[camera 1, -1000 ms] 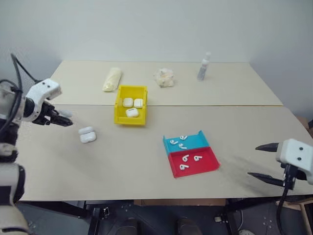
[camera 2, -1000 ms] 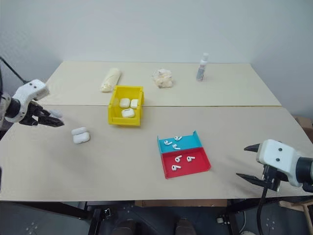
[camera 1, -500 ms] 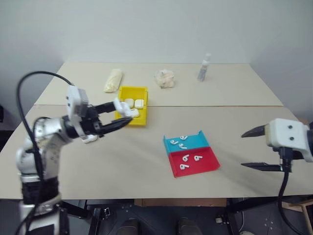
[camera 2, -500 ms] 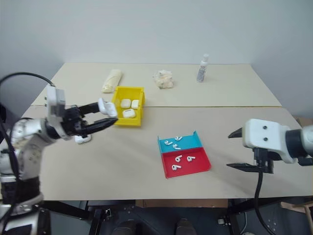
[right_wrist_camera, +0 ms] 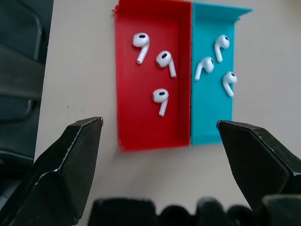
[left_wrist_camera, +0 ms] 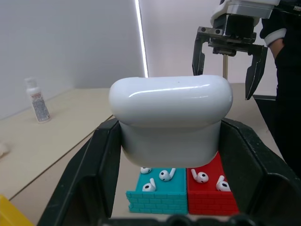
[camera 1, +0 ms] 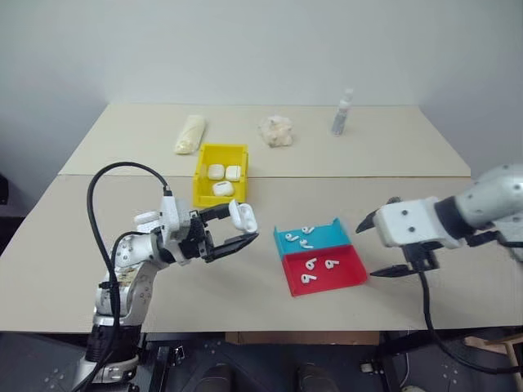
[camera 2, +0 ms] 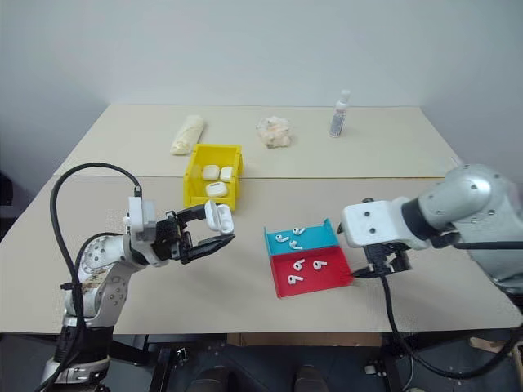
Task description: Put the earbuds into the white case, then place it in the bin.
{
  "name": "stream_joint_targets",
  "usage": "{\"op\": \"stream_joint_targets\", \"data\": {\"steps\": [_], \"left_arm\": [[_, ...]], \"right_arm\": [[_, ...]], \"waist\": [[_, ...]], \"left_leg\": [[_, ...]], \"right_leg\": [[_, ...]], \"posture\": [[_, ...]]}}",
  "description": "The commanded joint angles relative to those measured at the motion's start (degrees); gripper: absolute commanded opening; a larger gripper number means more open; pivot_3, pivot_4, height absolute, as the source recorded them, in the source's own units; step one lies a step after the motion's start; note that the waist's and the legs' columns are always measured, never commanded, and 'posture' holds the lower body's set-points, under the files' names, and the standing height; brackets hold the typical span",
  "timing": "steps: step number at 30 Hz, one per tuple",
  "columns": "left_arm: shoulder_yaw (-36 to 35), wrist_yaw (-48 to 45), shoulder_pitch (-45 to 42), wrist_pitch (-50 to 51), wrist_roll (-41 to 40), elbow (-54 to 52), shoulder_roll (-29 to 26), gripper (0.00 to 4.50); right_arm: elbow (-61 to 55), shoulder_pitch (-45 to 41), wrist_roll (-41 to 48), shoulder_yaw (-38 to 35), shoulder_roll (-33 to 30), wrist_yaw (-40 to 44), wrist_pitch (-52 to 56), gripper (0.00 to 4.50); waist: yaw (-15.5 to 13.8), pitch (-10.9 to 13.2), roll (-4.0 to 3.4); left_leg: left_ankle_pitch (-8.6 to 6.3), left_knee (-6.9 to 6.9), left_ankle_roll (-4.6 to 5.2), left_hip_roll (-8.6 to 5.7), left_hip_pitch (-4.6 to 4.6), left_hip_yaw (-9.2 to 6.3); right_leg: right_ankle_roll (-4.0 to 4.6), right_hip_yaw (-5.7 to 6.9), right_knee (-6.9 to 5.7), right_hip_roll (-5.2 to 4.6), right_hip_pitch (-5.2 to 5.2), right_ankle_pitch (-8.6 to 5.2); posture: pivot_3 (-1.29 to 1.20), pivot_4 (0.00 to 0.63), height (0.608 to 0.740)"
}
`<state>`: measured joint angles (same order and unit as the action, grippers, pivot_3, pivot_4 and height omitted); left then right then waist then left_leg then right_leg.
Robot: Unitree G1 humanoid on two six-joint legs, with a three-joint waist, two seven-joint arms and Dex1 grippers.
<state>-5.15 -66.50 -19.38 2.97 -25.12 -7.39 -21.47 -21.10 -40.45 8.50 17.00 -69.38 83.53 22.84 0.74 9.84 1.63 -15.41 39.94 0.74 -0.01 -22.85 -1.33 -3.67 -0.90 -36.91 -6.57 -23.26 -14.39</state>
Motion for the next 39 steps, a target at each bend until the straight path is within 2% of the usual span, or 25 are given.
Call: {"op": "stream_joint_targets", "data": {"steps": [1, 4, 8, 20, 30, 39], "left_arm": [[0.73, 0.42, -0.17, -4.17, -0.02, 0.57, 0.14, 2.78], [1.19, 0.85, -0.14, -5.27, -0.49, 1.14, 0.17, 2.78], [1.92, 1.77, 0.09, -5.58, 0.02, 0.71, -0.56, 2.78], [3.65, 2.94, 1.22, -5.69, -0.37, -1.58, -1.76, 2.78], [4.37, 3.67, 1.40, -5.21, -0.19, -2.21, -2.86, 2.78], [4.80, 4.28, 1.62, -4.82, -0.08, -2.49, -3.72, 2.78]], "right_arm": [[-0.82, -3.66, -4.17, 3.45, 2.61, 1.26, 2.21, 4.50], [0.25, -5.22, -8.06, 7.06, 5.23, 1.94, 1.81, 3.90], [1.59, -5.76, -12.32, 9.86, 8.09, 1.33, 1.77, 2.55], [4.88, -5.87, -23.07, 14.02, 14.35, -0.28, 1.95, 2.55], [9.70, -5.82, -27.73, 15.62, 18.94, -0.70, -1.54, 2.55], [12.37, -4.98, -30.30, 15.57, 20.53, -0.60, -4.34, 2.55]], "waist": [[0.01, 0.00, 0.00], [0.01, 0.00, 0.00], [-0.04, 0.00, 0.00], [-0.01, 0.00, -0.01], [0.02, 0.00, -0.01], [0.04, 0.00, -0.01]], "left_leg": [[0.00, 0.00, 0.00, 0.00, 0.00, 0.00], [0.00, 0.00, 0.00, -0.01, -0.02, -0.01], [0.00, 0.01, 0.00, -0.02, -0.01, -0.02], [0.03, 0.00, -0.04, -0.02, 0.01, -0.03], [0.03, -0.02, -0.06, -0.02, 0.00, -0.03], [0.04, -0.03, -0.06, -0.01, 0.01, -0.04]], "right_leg": [[0.00, 0.00, 0.00, 0.00, 0.00, 0.00], [0.00, 0.00, -0.02, 0.00, -0.03, 0.00], [0.00, 0.02, -0.02, 0.00, -0.02, 0.00], [0.00, 0.02, -0.08, 0.01, -0.05, 0.00], [0.00, 0.02, -0.07, 0.02, -0.04, 0.00], [0.00, 0.03, -0.07, 0.03, -0.04, 0.00]], "posture": [[0.00, 0.150, 0.740], [0.00, 0.150, 0.740], [0.00, 0.150, 0.740], [0.00, 0.150, 0.740], [0.00, 0.150, 0.740], [0.00, 0.150, 0.740]]}}
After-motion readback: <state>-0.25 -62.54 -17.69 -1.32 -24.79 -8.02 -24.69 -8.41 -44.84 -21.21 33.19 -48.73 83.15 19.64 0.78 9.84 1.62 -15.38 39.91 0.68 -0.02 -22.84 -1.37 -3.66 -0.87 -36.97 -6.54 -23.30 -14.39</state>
